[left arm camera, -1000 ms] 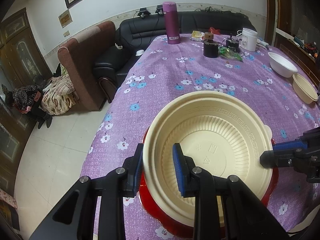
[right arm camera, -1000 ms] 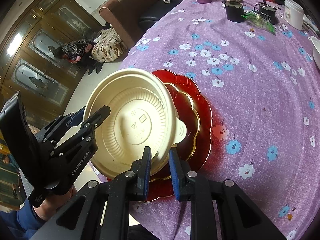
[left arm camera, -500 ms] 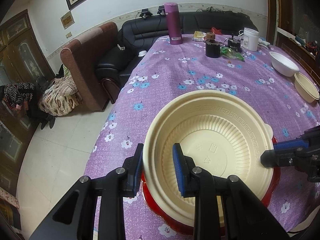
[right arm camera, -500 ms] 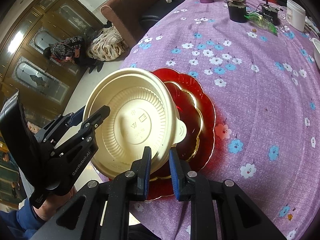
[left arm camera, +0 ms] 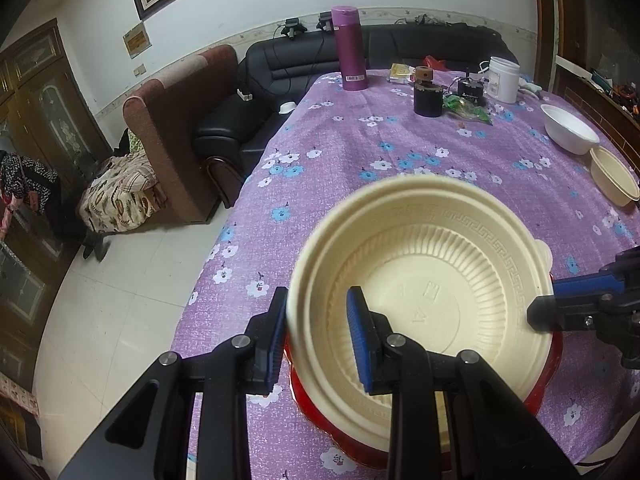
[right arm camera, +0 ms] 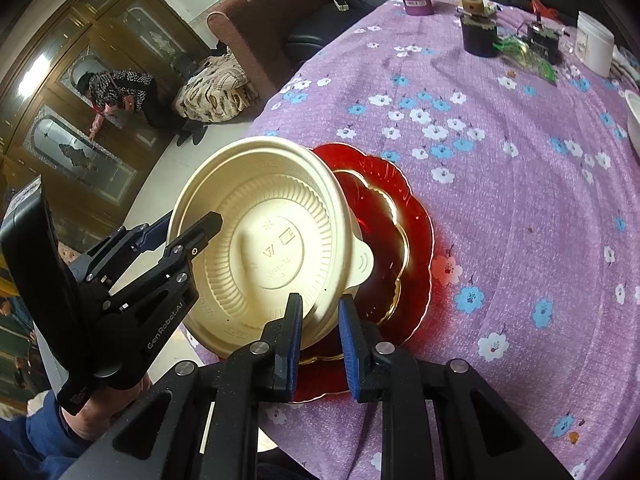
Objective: Organize plates and bowls
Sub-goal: 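Lower the cream bowl onto the white bowl atop the red plates, then open the left gripper and lift it away from the cream bowl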
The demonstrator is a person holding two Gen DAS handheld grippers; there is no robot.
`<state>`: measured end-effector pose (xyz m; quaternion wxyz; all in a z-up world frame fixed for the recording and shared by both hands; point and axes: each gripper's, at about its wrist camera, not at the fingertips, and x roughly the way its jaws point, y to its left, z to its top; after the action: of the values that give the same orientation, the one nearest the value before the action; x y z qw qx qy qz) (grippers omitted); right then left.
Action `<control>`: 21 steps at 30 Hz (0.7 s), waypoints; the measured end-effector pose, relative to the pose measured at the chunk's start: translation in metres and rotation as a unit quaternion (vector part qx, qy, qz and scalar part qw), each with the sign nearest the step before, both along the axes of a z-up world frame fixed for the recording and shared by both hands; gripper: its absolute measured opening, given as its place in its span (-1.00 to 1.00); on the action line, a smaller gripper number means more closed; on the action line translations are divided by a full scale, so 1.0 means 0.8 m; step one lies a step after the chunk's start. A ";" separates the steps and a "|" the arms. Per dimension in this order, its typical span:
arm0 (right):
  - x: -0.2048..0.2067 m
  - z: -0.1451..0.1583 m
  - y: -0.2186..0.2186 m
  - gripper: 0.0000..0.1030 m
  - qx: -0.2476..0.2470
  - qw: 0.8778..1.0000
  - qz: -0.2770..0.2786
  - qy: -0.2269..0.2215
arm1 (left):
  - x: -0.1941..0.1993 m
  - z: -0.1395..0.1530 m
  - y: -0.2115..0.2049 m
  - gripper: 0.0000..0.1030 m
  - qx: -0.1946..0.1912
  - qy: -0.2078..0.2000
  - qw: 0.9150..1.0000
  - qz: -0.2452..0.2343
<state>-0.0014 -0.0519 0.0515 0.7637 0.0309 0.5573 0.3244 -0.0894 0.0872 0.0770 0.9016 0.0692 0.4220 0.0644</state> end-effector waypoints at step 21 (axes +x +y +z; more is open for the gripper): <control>-0.019 0.032 -0.012 -0.57 -0.003 0.998 0.011 -0.059 | -0.008 0.033 -0.020 -0.35 0.014 -0.023 1.000 -0.008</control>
<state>-0.0169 -0.0611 0.0769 0.7918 0.0031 0.5125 0.3323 -0.0957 0.0713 0.1037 0.9105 0.0841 0.3997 0.0647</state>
